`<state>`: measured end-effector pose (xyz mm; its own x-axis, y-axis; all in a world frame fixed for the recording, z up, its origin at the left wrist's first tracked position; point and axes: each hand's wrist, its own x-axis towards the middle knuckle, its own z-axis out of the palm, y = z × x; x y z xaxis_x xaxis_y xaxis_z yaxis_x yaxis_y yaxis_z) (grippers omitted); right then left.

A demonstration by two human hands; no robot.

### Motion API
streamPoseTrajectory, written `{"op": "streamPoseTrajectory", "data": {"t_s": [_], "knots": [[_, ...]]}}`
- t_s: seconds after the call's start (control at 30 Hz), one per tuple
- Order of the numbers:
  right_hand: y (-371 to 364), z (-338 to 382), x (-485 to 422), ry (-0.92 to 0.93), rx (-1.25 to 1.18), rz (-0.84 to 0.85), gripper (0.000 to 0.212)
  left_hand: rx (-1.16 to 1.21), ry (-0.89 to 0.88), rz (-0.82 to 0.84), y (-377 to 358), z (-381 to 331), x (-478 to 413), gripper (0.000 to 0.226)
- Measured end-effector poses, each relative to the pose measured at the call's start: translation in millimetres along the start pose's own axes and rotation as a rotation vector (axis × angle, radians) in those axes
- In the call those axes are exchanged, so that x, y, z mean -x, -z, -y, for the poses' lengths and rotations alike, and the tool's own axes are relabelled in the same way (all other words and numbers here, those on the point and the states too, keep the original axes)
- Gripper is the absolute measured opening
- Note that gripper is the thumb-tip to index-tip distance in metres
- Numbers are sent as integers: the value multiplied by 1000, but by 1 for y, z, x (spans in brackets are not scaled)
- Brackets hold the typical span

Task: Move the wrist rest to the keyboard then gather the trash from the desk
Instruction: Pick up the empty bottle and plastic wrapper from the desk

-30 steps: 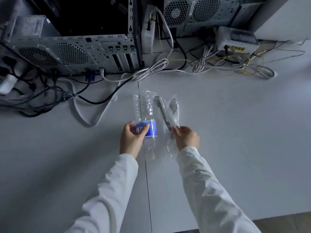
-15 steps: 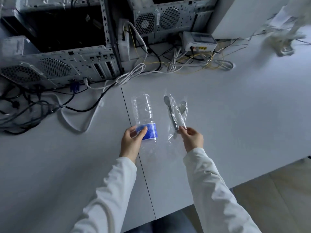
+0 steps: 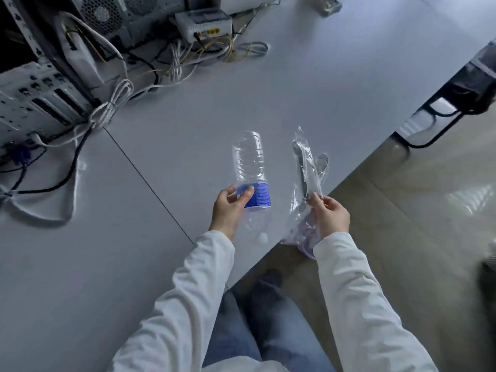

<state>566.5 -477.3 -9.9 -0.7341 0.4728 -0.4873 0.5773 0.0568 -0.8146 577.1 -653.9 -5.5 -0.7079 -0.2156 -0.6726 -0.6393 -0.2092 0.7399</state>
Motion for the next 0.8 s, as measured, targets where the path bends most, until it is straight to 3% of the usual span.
{"op": "streamPoseTrajectory", "data": {"t_s": [0.3,0.57,0.8], "knots": [[134,-35,-57,-98,-160,-144,18,-206,-30,164,-144,19,26,53],[265,-80,-132,-180,-166,-280,9,-283,39,167,-270,76,15,51],[299,-127,-154,-308,-130,-288,16,-361,108,156,-317,113,2,51]]}}
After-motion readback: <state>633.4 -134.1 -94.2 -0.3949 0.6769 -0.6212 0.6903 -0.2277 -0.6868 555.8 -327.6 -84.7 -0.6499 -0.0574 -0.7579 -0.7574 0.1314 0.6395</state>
